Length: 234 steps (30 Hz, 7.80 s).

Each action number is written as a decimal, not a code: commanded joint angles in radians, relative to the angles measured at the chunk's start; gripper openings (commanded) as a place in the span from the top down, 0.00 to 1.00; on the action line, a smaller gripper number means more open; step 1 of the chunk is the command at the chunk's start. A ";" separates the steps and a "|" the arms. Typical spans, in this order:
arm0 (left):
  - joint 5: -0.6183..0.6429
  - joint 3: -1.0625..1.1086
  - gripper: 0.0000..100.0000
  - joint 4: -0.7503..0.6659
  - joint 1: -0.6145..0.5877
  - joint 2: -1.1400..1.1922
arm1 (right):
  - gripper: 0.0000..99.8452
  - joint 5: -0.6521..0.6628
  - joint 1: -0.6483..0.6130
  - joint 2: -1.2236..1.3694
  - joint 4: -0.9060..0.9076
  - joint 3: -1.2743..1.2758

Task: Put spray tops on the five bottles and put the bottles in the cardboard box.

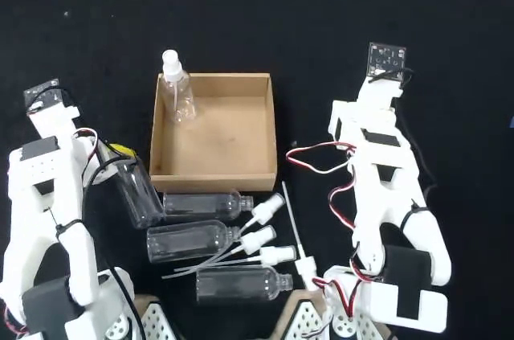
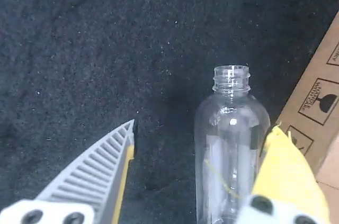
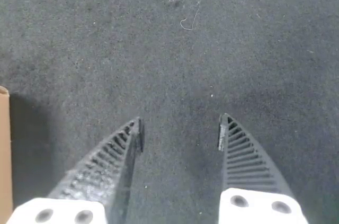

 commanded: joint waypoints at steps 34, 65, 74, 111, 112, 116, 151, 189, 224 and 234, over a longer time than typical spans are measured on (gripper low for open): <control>0.333 0.035 0.65 0.040 0.064 -0.005 | 0.79 0.000 -0.018 0.001 -0.025 -0.005; -0.009 -0.166 0.88 0.038 -0.351 -0.003 | 0.79 0.000 -0.017 0.001 -0.025 -0.005; -0.427 -0.243 0.88 0.124 -0.550 0.160 | 0.79 0.000 -0.018 0.001 -0.025 -0.005; -0.991 -0.792 0.63 0.555 -0.638 0.580 | 0.79 0.000 -0.020 0.001 -0.025 -0.007; -0.991 -0.794 0.63 0.582 -0.624 0.575 | 0.79 0.000 -0.020 0.001 -0.025 -0.007; -0.991 -0.782 0.63 0.605 -0.564 0.545 | 0.79 0.000 -0.020 0.001 -0.025 -0.005; -0.919 -0.469 0.67 0.307 -0.486 0.502 | 0.79 0.000 -0.020 0.001 -0.023 -0.005; -1.278 -0.535 0.68 0.219 -0.693 0.514 | 0.79 0.000 -0.020 0.001 -0.025 -0.007; -0.786 -0.326 0.97 0.196 -0.469 0.097 | 0.79 0.000 -0.017 0.001 -0.025 -0.005; -0.097 0.001 0.97 -0.230 -0.285 -0.160 | 0.79 0.000 0.003 -0.001 0.066 -0.044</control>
